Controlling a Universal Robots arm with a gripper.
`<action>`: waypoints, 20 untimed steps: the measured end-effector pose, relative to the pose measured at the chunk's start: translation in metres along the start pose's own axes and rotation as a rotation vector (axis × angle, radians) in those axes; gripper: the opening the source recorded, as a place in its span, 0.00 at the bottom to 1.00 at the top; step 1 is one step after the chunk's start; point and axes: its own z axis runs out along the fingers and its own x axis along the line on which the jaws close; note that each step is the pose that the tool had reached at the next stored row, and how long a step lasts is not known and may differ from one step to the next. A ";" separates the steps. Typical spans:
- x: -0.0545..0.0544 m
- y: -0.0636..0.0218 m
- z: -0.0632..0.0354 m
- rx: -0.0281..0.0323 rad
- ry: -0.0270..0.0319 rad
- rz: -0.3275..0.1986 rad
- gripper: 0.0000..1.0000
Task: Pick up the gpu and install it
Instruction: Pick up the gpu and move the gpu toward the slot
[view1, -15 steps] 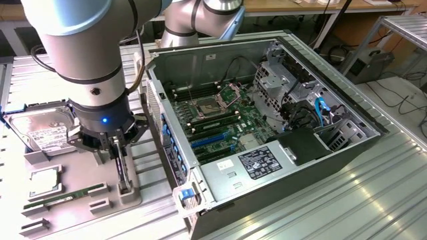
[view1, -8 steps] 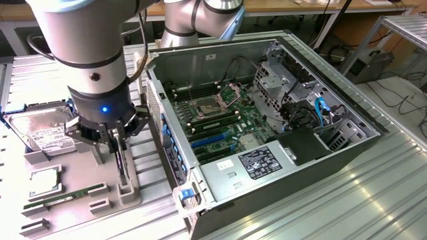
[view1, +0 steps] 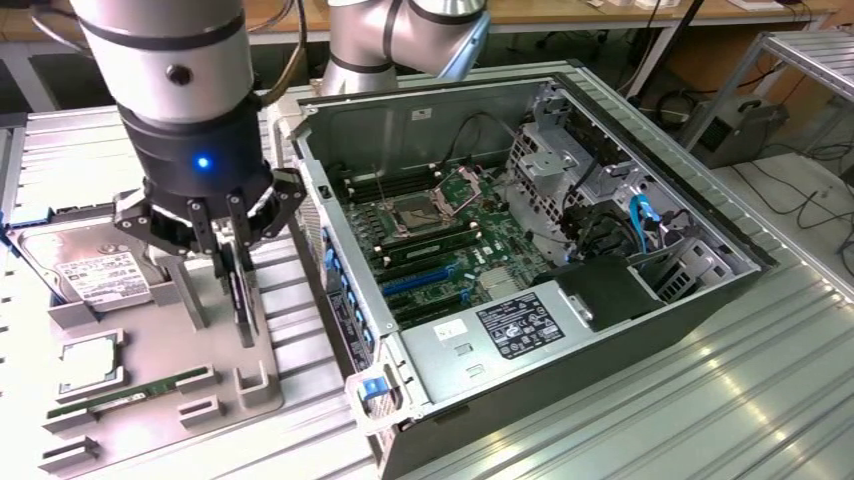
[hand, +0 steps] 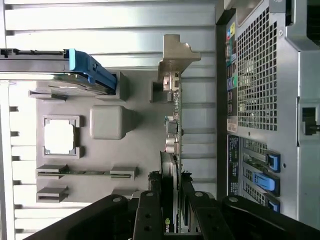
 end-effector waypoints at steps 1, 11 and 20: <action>-0.001 -0.0006 -0.0049 0.0000 0.0000 0.000 0.26; -0.018 -0.0119 -0.0636 0.0000 0.0000 0.000 0.26; -0.061 -0.0253 -0.1074 -0.0105 0.0008 0.000 0.26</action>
